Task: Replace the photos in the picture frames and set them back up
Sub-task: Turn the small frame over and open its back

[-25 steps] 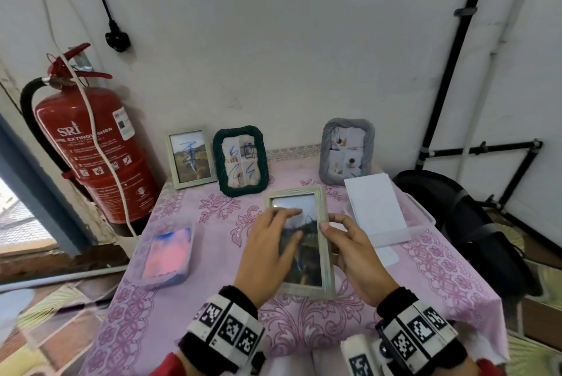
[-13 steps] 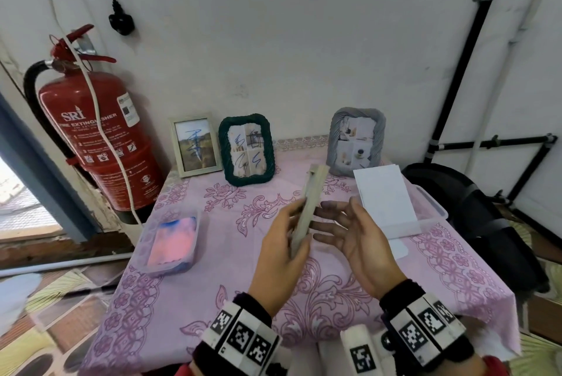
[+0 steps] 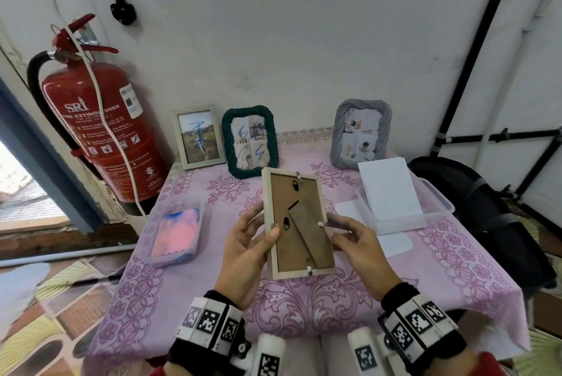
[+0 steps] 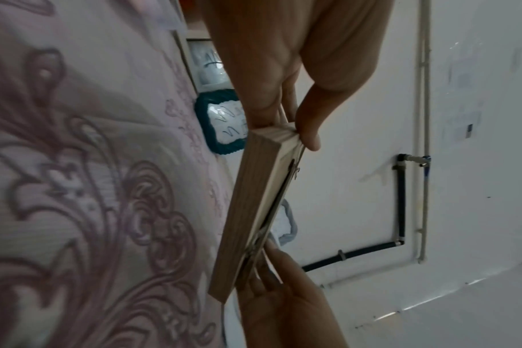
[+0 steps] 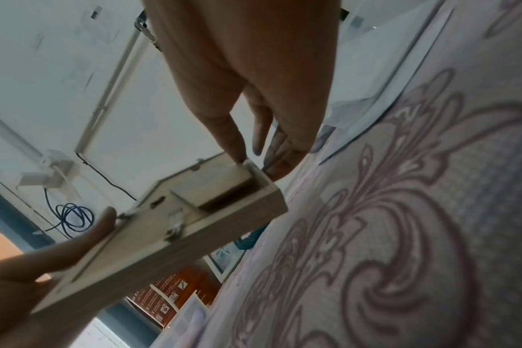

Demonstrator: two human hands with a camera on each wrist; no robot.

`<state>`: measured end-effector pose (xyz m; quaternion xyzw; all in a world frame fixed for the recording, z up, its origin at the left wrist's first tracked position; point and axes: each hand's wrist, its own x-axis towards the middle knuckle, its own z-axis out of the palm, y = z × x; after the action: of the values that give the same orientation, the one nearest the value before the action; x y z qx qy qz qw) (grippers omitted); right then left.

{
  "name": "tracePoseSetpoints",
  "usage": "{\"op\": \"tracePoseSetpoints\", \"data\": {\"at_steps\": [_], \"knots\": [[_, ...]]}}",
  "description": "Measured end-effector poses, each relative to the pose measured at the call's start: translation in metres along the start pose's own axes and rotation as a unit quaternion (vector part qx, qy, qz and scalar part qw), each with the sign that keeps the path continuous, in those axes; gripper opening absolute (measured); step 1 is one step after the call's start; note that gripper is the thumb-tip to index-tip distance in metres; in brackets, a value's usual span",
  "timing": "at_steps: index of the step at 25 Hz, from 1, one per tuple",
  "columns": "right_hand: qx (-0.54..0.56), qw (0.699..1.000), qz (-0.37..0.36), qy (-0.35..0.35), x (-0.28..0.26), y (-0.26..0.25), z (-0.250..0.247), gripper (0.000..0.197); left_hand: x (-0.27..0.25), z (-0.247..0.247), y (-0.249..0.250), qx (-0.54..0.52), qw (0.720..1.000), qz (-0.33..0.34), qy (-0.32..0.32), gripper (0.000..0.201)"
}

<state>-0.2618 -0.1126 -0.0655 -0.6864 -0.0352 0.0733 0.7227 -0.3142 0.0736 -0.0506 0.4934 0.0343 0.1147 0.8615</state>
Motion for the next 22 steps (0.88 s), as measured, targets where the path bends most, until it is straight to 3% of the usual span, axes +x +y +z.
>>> {"op": "tracePoseSetpoints", "data": {"at_steps": [5, 9, 10, 13, 16, 22], "knots": [[-0.057, 0.998, 0.001, -0.019, 0.000, 0.014, -0.002, 0.041, -0.004, -0.019, -0.017, -0.021, 0.997, -0.063, 0.038, 0.048], [-0.116, 0.993, -0.007, -0.019, 0.001, 0.022, -0.001, 0.041, -0.005, -0.030, -0.026, 0.084, 0.993, -0.075, 0.042, 0.043], [-0.121, 0.992, -0.006, -0.018, 0.002, 0.022, -0.001, 0.041, -0.003, -0.035, -0.027, 0.166, 0.983, -0.063, 0.043, 0.042], [-0.137, 0.990, 0.001, -0.030, 0.005, 0.021, -0.001, 0.041, 0.004, -0.047, -0.025, 0.411, 0.911, -0.019, 0.016, 0.031], [-0.175, 0.984, 0.003, -0.043, 0.009, 0.020, -0.002, 0.041, 0.008, -0.052, -0.019, 0.434, 0.900, -0.034, -0.040, 0.025], [-0.231, 0.967, 0.040, -0.098, 0.026, 0.007, -0.004, 0.052, 0.029, -0.054, -0.010, 0.496, 0.863, -0.097, -0.004, 0.051]]}}
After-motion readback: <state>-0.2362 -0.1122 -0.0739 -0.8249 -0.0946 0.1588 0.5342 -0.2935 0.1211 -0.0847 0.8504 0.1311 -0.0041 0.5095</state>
